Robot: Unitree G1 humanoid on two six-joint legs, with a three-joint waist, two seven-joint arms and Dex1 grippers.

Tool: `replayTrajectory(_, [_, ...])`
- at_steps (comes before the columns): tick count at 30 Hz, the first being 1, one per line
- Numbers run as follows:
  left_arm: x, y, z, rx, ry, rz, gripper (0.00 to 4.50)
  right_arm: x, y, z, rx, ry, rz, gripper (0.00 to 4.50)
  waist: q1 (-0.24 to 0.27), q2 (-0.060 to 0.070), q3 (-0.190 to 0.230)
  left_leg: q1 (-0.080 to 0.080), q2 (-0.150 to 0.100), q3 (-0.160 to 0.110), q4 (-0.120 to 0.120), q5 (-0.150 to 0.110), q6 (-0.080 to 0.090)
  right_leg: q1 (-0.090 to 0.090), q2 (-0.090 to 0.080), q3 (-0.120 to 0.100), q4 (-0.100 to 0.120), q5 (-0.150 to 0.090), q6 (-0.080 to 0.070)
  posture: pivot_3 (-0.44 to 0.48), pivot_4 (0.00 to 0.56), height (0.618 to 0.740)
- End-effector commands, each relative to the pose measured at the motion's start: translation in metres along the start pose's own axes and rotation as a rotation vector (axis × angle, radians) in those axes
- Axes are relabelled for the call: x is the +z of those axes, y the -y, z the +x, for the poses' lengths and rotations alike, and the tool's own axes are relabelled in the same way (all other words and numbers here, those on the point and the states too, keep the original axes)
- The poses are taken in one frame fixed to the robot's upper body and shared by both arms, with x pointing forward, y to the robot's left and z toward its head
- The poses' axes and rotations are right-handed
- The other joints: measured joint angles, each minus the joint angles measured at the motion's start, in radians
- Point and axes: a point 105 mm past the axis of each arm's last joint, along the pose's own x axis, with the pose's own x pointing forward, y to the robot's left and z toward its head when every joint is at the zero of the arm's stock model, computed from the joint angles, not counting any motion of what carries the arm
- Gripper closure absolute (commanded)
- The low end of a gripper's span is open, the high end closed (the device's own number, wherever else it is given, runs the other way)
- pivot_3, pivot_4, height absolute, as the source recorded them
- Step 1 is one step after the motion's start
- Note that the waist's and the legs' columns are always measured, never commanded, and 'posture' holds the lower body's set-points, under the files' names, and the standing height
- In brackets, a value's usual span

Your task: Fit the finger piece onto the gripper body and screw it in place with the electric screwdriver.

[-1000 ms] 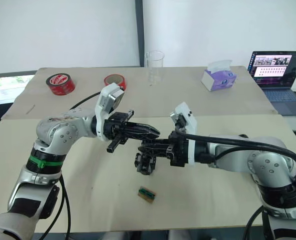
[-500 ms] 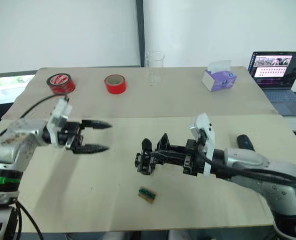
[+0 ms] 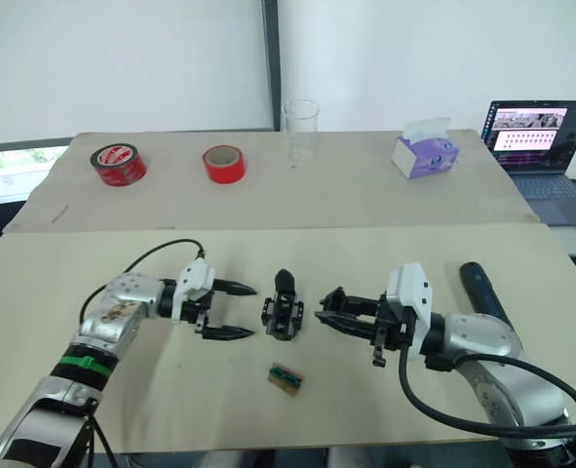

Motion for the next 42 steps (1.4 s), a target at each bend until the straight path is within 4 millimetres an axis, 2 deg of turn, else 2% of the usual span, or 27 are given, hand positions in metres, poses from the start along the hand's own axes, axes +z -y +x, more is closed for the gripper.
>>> replayTrajectory(1, [0.002,-0.001,0.016,-0.02,-0.001,0.028,0.0,0.009,-0.007,0.006,0.043,0.026,-0.041,4.05,0.001,0.0,0.0,0.0,0.0,0.0,0.0,0.0,0.0,0.0,0.0,0.0,0.0,0.0,0.0,0.0,0.15,0.74])
replayTrajectory(14, [0.003,0.005,0.049,-0.021,0.028,0.041,0.0,0.015,-0.011,0.02,0.021,0.05,-0.031,4.06,0.001,0.0,0.0,0.0,0.0,0.0,0.0,0.0,0.0,0.0,0.0,0.0,0.0,0.0,0.0,0.0,0.15,0.74])
replayTrajectory(21, [-0.002,0.001,0.05,0.034,0.018,0.041,0.0,0.015,-0.011,0.025,0.034,0.055,-0.053,4.06,0.001,0.0,0.0,0.0,0.0,0.0,0.001,0.0,0.0,0.0,0.0,0.0,0.0,0.0,0.0,0.0,0.15,0.74])
replayTrajectory(24, [-0.004,0.004,0.049,0.028,0.014,0.034,0.82,0.017,-0.011,0.027,0.042,0.064,-0.068,4.06,0.001,0.0,0.0,0.0,0.0,0.0,0.001,0.0,0.0,0.0,0.0,0.0,0.0,0.0,0.0,0.0,0.15,0.74])
replayTrajectory(27, [-0.007,0.009,0.05,0.021,0.01,0.035,2.16,0.021,-0.012,0.032,0.067,0.085,-0.095,4.06,0.0,0.0,0.0,0.001,0.0,0.0,0.0,0.0,0.0,0.001,0.0,0.0,0.001,0.0,0.0,0.0,0.15,0.74])
replayTrajectory(33, [-0.008,0.015,0.052,0.005,0.01,0.04,2.17,0.015,-0.018,0.043,0.134,0.085,-0.115,4.06,-0.001,0.0,0.0,0.002,0.0,0.0,0.0,0.0,0.0,0.0,0.0,0.0,0.001,0.0,0.0,0.0,0.15,0.74])
replayTrajectory(42, [-0.01,0.016,0.05,-0.003,-0.016,0.067,2.17,-0.008,-0.007,0.059,0.16,0.044,-0.102,4.06,-0.002,0.0,0.0,0.002,0.0,0.0,0.0,0.001,-0.001,0.001,0.0,0.0,0.001,0.0,0.0,0.0,0.15,0.74])
